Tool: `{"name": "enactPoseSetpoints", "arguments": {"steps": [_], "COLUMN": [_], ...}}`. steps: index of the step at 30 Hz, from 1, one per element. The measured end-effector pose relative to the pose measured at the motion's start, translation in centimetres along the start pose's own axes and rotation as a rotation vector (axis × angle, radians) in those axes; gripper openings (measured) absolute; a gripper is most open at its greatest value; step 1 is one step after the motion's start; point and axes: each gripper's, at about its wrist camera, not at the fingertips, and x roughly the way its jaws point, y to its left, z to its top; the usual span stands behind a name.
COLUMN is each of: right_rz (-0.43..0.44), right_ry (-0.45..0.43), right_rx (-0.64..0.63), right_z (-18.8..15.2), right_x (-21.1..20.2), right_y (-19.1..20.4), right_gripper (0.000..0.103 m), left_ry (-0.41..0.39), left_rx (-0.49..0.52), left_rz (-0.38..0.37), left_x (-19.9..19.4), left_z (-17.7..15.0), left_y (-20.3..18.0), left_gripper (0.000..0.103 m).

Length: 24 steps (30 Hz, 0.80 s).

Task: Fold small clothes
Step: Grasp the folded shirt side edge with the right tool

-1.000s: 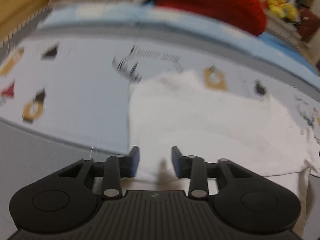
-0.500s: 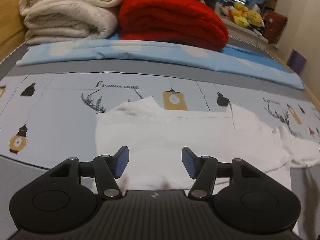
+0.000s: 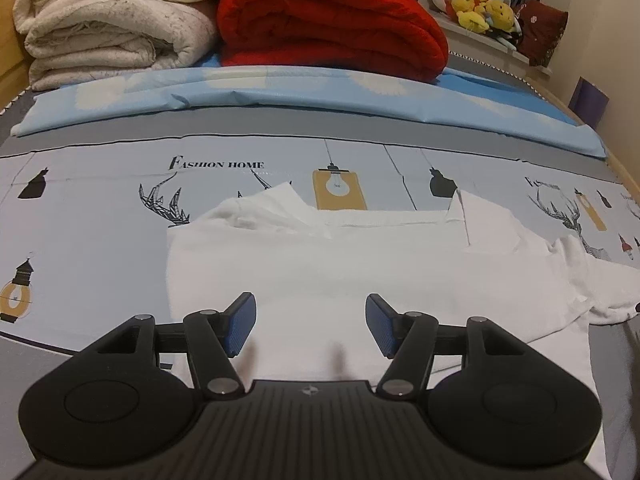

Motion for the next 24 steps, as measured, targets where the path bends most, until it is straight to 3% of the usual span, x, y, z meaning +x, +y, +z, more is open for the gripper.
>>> {"name": "enactPoseSetpoints", "arguments": {"steps": [5, 12, 18, 20, 22, 24], "right_rz": [-0.061, -0.006, 0.1, 0.109, 0.104, 0.089], "right_ry": [0.042, -0.039, -0.119, -0.141, -0.152, -0.161], "right_rx": [0.109, 0.228, 0.343, 0.354, 0.347, 0.341], "right_z": [0.6, 2.3, 3.7, 3.9, 4.0, 3.9], "right_x": [2.0, 2.6, 3.6, 3.9, 4.0, 4.1], "right_y": [-2.5, -5.0, -7.2, -7.3, -7.3, -6.9], "right_gripper": [0.049, 0.049, 0.048, 0.041, 0.008, 0.004], "left_ry": [0.01, 0.013, 0.016, 0.016, 0.017, 0.017], "left_rx": [0.006, 0.008, 0.009, 0.011, 0.01, 0.005], "left_rz": [-0.008, -0.007, -0.004, -0.003, -0.002, -0.001], "left_x": [0.7, 0.8, 0.7, 0.7, 0.8, 0.8], "left_z": [0.2, 0.1, 0.0, 0.1, 0.1, 0.1], "left_y": [-0.2, -0.2, 0.0, 0.0, 0.1, 0.2], "left_gripper": [0.066, 0.066, 0.066, 0.066, 0.066, 0.066]}}
